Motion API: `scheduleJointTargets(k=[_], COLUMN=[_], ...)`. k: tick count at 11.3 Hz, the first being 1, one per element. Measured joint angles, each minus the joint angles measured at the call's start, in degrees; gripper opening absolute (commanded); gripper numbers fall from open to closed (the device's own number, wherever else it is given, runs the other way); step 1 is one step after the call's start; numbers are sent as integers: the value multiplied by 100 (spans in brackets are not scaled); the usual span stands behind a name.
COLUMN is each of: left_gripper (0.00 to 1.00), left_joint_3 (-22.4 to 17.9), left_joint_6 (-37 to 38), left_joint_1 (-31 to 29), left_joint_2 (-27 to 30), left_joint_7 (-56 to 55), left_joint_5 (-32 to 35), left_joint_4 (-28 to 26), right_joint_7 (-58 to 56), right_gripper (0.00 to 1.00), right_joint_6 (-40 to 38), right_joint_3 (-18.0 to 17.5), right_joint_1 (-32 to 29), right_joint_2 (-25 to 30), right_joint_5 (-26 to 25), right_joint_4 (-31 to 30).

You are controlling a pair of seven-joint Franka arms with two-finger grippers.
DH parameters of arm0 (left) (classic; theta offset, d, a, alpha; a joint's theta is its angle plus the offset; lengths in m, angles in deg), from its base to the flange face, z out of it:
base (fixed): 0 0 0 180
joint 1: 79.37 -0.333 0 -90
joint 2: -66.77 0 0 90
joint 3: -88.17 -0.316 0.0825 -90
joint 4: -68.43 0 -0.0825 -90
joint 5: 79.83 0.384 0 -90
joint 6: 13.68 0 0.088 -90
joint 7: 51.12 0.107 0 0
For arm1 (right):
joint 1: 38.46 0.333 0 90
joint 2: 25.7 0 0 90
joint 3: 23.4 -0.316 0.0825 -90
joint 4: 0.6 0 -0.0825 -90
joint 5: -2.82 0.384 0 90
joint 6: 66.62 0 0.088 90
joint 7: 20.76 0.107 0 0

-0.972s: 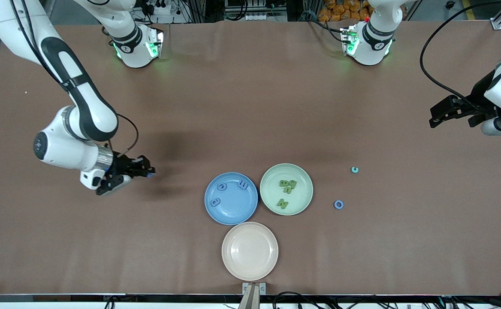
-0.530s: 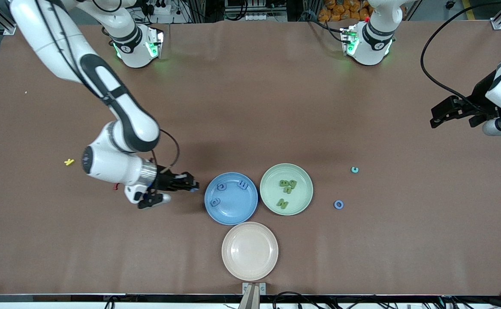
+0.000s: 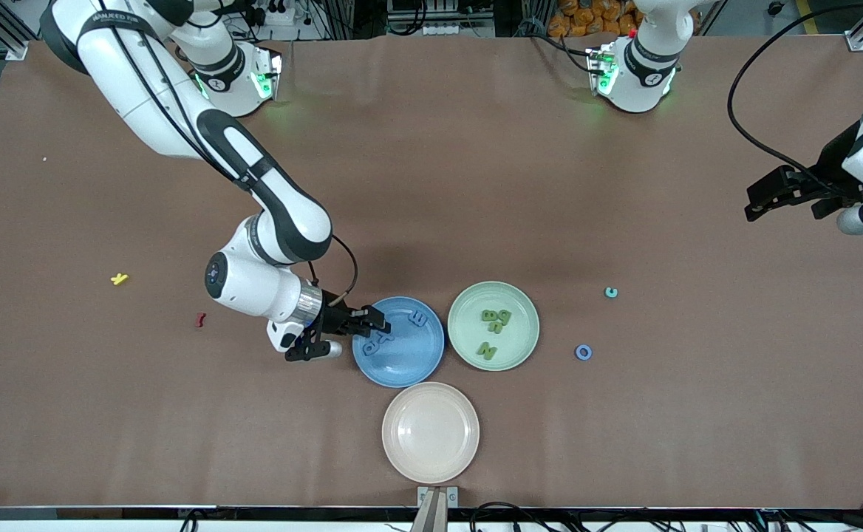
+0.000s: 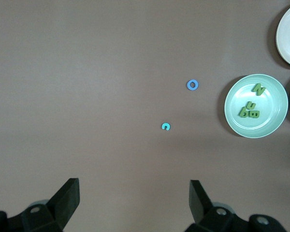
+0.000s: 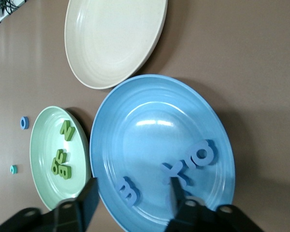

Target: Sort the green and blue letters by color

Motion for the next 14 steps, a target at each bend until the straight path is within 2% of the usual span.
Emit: scheduleJointTargets(k=[4, 6, 8, 11, 13, 14], left_gripper=[100, 100, 100, 100, 100, 100], left_joint_3=[-1, -1, -2, -4, -5, -6], left_joint_6=[4, 4, 4, 4, 4, 4], left_joint_1=[-1, -1, -1, -3, -5, -5], left_joint_2=[-5, -17, -23, -32, -36, -37], left_joint_7=[0, 0, 0, 0, 0, 0], left_joint_5=[0, 0, 0, 0, 0, 0], left_joint_4=[-6, -13, -15, -18, -19, -20], right_joint_7=[0, -45, -248, -286, -283, -286], right_gripper=[100, 100, 100, 100, 100, 100], right_joint_6=[117, 98, 102, -293, -1002, -1481], right_joint_3=[116, 415, 911, 1248, 1444, 1609], right_joint_1=[56, 83, 195, -9, -391, -518], right_joint_2=[-50, -43, 147, 1049, 1896, 2295], right_joint_5=[1, -29, -326, -1283, -2306, -2665], right_joint_4=[-36, -333, -785, -1661, -2231, -2427])
